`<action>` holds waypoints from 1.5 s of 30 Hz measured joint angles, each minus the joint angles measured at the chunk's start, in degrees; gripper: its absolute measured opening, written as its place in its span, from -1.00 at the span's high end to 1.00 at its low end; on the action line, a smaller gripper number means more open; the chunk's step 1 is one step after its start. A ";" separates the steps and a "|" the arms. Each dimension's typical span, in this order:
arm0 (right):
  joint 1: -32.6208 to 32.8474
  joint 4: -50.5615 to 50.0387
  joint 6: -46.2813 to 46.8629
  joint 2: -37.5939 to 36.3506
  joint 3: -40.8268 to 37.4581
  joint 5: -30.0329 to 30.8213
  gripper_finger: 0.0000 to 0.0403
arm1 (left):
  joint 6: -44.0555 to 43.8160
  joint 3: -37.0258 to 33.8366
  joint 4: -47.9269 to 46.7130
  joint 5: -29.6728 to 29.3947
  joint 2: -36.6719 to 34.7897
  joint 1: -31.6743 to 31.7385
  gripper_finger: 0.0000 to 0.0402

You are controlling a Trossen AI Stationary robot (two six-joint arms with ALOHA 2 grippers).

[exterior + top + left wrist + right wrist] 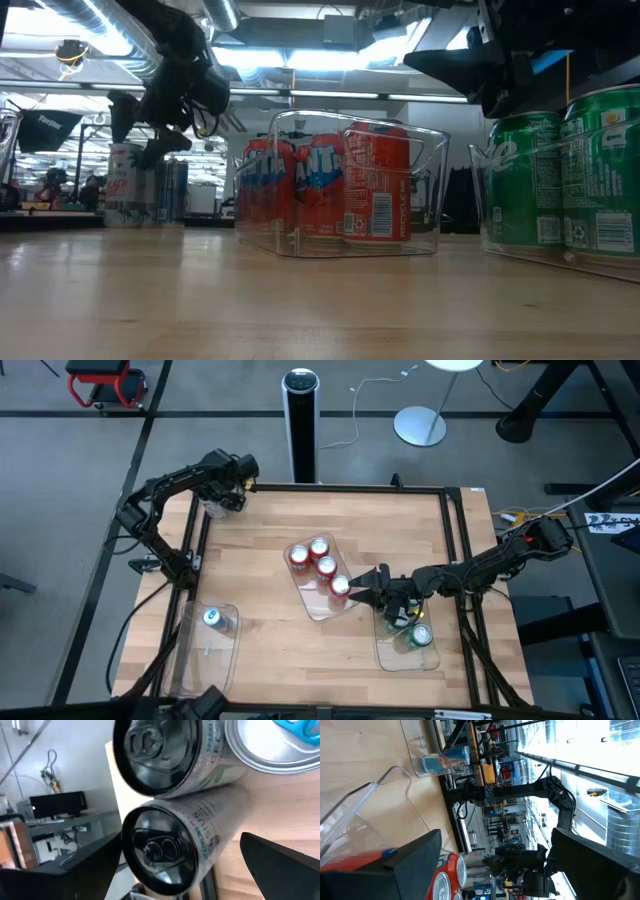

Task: Sort soda cans
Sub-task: Put the bottom white-pink soda can into the left transparent bin

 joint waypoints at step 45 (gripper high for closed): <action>0.00 0.09 -0.52 0.00 0.00 -0.02 -0.87 | 10.99 -8.79 9.24 14.54 -4.64 -1.53 -0.26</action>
